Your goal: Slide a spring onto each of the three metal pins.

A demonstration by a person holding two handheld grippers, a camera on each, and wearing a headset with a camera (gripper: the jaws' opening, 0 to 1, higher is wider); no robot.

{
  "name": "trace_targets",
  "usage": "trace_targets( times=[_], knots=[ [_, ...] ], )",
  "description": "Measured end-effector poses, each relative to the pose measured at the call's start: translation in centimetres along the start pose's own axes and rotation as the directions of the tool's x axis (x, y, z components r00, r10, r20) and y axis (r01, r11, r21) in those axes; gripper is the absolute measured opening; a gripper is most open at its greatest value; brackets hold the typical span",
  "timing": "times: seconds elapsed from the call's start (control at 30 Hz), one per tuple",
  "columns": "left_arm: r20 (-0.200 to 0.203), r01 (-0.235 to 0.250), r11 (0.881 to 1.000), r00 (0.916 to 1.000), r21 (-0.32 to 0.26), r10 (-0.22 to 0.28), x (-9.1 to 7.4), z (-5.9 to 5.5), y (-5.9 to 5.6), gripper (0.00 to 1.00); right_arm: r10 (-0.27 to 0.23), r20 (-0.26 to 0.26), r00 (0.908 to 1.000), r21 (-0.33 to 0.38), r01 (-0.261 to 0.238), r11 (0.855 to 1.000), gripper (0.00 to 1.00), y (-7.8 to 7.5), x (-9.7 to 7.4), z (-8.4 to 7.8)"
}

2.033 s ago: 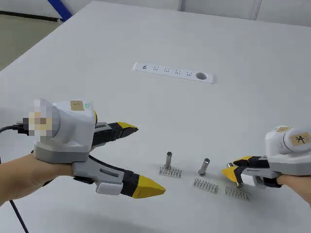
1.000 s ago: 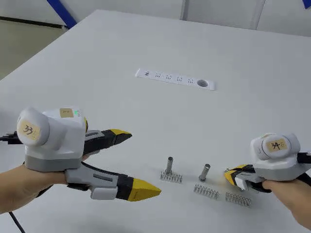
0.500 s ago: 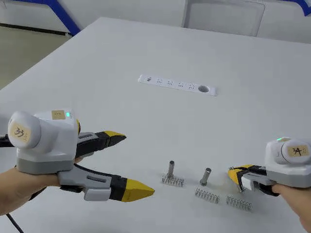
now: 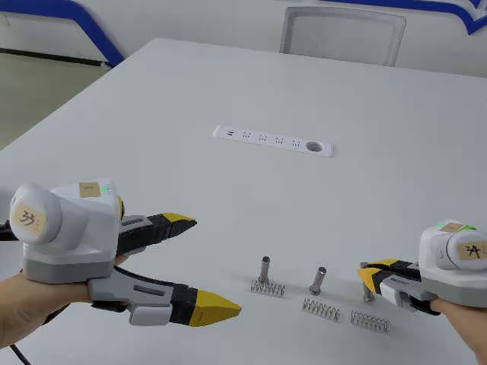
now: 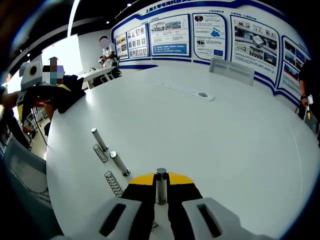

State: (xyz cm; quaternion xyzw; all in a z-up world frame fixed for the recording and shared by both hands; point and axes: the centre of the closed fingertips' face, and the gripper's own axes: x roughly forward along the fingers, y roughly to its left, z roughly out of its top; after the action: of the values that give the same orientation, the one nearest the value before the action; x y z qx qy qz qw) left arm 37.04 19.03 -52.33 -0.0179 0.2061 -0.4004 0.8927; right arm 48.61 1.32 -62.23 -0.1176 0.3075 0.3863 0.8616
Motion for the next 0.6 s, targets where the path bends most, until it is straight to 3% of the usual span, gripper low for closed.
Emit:
trace_targets(
  times=[0.6],
  knots=[
    [-0.012, 0.008, 1.000, 0.9999, -0.003, -0.008, 0.1, -0.3, -0.7, 0.93, 0.013, 0.089, 0.9959, -0.032, -0.011, 0.999, 0.09, 0.4, -1.9, -0.9]
  ],
)
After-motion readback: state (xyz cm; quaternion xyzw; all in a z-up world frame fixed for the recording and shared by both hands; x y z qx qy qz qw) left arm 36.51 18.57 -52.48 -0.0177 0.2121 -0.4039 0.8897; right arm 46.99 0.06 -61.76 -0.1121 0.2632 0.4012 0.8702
